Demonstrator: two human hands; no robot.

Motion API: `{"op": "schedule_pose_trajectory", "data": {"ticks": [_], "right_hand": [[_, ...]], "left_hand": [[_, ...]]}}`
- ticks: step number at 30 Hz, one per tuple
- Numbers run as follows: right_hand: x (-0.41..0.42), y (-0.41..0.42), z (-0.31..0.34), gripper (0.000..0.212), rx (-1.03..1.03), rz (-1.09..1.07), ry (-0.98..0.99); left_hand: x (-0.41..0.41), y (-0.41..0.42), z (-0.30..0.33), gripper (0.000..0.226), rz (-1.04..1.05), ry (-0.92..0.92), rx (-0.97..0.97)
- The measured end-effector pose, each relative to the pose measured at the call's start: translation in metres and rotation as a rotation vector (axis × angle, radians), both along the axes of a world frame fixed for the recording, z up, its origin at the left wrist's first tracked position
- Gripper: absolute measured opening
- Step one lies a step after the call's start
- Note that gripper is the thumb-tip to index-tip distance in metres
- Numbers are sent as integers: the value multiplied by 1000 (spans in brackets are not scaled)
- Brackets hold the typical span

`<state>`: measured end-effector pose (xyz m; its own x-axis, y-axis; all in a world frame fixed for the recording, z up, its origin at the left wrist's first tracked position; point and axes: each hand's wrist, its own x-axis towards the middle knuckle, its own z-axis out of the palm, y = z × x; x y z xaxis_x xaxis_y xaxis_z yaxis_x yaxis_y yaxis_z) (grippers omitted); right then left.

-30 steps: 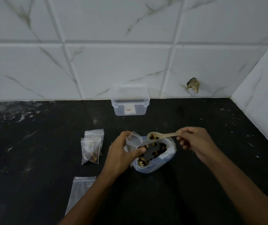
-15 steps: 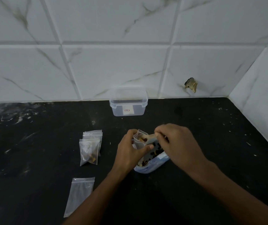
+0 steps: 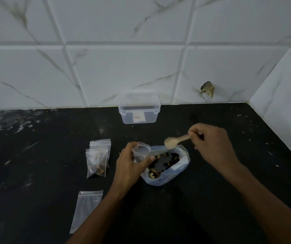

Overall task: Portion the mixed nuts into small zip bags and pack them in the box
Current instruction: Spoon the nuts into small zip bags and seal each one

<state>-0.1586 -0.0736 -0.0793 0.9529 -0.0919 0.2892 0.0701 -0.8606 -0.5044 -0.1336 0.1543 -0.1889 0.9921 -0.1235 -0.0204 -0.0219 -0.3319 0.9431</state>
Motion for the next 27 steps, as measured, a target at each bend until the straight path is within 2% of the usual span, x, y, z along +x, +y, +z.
{"op": "schedule_pose_trajectory", "data": {"ticks": [4,10,15,18,24,27], "right_hand": [[8,-12,-53,15,-85,-20,245],[11,3,-83,11,-42,22,260],[14,10,-84,20,-11,18,340],[14,14,-85,17,66,14,451],[13,25,-96,18,293,-83,523],[13,15,-93,15,282,-115,493]], "left_hand": [[-8,7,-3,43,-6,37,-12],[-12,5,-5,43,-33,75,-11],[-11,3,-3,44,-73,88,-39],[-12,2,-1,43,-72,98,-57],[-15,-2,0,42,-77,89,-56],[-14,-1,3,43,-70,82,-56]]}}
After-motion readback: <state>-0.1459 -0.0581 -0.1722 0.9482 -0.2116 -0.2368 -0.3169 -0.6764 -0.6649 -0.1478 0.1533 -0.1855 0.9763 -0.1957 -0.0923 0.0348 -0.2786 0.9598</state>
